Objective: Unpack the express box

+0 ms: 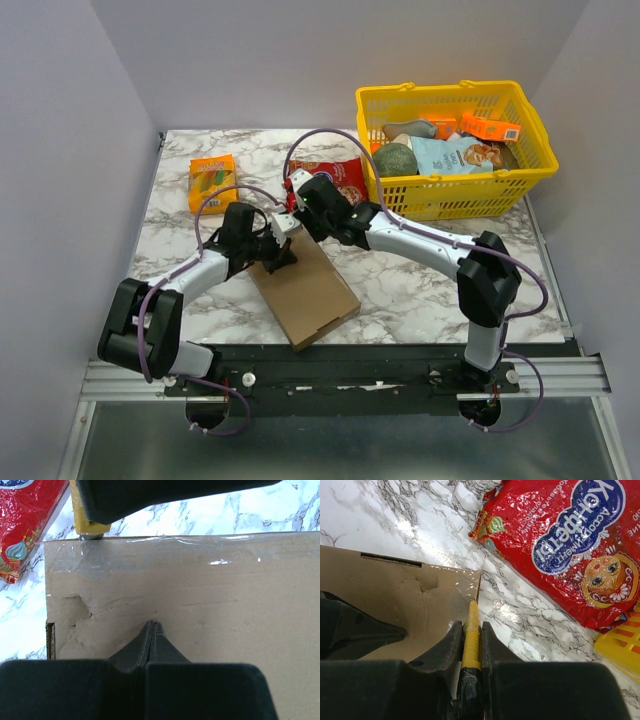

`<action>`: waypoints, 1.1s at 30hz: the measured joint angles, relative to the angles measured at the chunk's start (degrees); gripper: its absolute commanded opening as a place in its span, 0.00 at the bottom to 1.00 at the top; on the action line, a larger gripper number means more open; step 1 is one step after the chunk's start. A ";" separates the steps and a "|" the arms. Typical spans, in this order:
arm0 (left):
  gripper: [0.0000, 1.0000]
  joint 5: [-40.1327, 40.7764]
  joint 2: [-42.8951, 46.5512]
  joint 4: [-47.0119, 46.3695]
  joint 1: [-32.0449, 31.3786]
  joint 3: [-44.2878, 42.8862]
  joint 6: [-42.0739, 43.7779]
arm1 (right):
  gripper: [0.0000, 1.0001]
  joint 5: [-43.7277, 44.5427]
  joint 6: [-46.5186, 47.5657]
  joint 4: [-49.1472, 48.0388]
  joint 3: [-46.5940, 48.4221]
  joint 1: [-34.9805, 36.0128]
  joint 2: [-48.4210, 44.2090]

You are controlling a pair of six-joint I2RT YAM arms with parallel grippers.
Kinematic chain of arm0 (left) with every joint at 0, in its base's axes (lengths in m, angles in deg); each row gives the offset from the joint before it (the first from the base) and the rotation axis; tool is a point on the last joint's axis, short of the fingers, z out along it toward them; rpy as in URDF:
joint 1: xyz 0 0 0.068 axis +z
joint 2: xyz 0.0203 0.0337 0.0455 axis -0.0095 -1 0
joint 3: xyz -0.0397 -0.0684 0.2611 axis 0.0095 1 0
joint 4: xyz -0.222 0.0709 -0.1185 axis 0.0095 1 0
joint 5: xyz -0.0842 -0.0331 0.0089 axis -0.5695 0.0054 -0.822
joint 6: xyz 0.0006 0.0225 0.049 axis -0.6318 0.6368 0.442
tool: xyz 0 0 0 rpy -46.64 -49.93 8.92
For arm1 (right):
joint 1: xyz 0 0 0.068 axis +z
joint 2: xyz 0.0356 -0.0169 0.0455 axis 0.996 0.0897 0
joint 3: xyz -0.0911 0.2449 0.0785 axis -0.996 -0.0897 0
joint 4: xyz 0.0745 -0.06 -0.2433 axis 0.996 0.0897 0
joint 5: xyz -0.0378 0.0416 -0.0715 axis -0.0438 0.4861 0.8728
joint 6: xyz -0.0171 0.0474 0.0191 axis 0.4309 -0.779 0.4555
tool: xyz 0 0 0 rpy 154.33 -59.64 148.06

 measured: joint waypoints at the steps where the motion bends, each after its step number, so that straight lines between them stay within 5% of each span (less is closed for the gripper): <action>1: 0.03 -0.24 0.48 0.46 0.00 -0.09 -0.04 | 0.00 -0.02 0.02 0.02 0.20 -0.02 0.00; 12: 0.10 -7.52 22.93 11.26 -0.44 7.37 5.05 | 0.00 -9.05 4.07 6.03 13.81 1.49 8.22; 33: 0.02 -11.61 8.90 14.47 -1.20 4.70 18.95 | 0.00 -4.90 4.00 6.78 14.16 1.33 5.68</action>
